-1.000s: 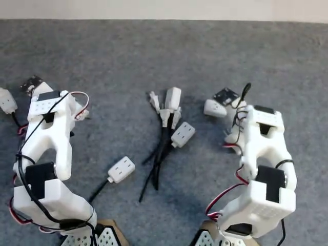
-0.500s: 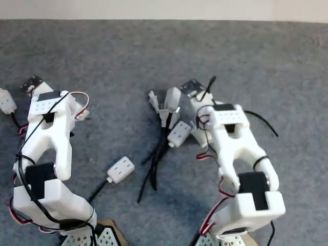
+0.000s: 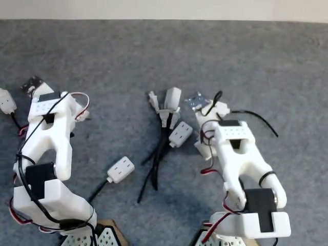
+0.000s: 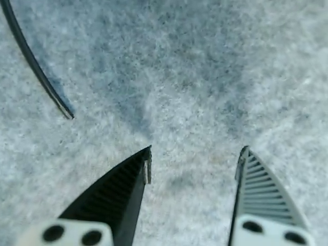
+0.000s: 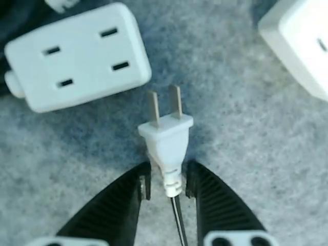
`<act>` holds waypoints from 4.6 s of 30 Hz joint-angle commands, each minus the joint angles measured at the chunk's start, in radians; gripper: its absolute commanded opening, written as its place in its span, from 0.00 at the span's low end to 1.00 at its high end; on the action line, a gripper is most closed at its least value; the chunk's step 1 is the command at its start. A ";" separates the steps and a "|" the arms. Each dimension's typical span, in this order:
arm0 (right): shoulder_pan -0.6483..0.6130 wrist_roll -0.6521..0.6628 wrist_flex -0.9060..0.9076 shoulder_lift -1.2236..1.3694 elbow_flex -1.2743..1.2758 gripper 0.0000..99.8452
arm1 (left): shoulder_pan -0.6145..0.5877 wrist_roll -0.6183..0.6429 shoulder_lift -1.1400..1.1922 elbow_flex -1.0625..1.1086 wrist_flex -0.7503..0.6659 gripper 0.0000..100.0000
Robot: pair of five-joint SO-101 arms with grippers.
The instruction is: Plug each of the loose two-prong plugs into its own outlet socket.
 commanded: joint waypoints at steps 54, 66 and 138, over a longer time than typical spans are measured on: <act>-0.694 -0.281 -0.134 -0.839 0.355 0.01 | 0.309 -0.586 -0.906 0.188 0.347 0.33; -0.697 -0.305 -0.257 -0.628 0.377 0.01 | 0.380 -0.494 -1.529 0.799 0.160 0.34; -0.670 -0.318 0.269 -0.618 -0.127 0.01 | 0.136 -0.457 -1.155 0.372 0.305 0.34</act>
